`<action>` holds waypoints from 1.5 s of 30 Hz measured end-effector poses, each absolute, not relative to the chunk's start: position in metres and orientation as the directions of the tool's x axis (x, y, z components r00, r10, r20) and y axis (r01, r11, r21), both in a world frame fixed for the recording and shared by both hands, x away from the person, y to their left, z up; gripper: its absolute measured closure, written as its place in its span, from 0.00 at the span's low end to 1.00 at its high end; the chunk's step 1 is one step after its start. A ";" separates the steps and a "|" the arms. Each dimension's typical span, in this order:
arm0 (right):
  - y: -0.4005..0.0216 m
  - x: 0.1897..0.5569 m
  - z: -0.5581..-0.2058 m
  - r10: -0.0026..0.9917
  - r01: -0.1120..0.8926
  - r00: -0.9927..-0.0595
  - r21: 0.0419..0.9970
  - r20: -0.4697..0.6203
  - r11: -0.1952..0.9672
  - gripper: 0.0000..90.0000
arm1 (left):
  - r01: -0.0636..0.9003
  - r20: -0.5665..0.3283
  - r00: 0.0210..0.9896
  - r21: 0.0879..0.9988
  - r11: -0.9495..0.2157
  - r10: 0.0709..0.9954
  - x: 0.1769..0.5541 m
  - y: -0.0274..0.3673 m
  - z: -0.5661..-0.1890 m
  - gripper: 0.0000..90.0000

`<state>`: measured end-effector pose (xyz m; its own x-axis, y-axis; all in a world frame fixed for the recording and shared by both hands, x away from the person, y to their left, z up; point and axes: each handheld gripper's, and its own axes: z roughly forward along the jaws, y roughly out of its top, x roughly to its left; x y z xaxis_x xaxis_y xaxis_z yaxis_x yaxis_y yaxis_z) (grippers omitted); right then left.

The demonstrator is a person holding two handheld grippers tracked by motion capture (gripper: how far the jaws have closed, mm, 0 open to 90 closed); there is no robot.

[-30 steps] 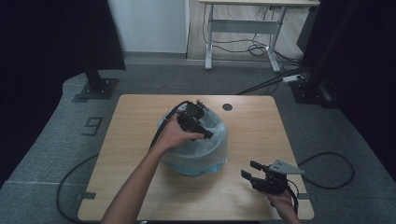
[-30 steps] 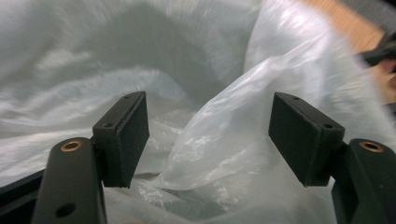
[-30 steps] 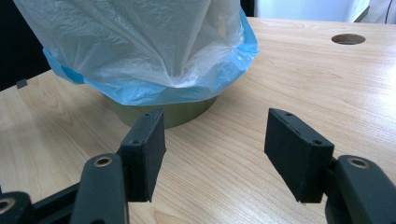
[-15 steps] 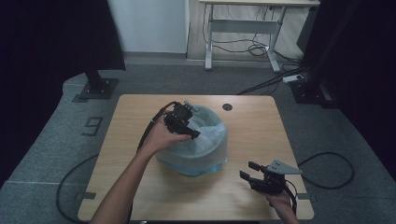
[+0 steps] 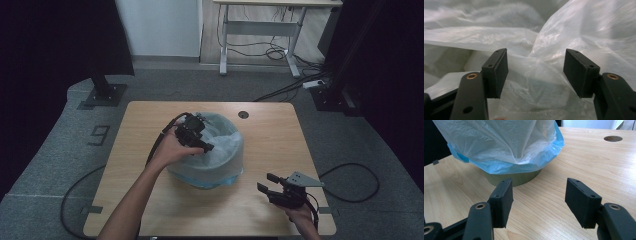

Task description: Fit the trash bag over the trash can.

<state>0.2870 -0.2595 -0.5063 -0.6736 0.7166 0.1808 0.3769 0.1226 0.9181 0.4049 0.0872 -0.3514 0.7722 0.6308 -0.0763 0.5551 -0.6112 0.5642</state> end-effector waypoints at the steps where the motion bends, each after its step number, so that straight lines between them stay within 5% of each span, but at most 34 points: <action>1: -0.259 0.287 -0.506 0.717 0.377 -0.673 0.918 0.180 0.123 0.43 | 0.549 -0.080 0.772 0.585 -0.597 0.631 0.402 0.092 -0.348 0.40; 6: -0.260 0.287 -0.506 0.718 0.378 -0.672 0.918 0.179 0.124 0.42 | 0.529 -0.113 0.761 0.679 -0.509 0.639 0.384 0.121 -0.337 0.39; 19: -0.258 0.288 -0.511 0.732 0.393 -0.658 0.910 0.176 0.134 0.42 | 0.533 -0.130 0.728 0.725 -0.436 0.674 0.357 0.176 -0.349 0.39; 45: -0.260 0.288 -0.514 0.738 0.399 -0.654 0.904 0.166 0.150 0.42 | 0.552 -0.081 0.776 0.567 -0.611 0.625 0.380 0.119 -0.367 0.38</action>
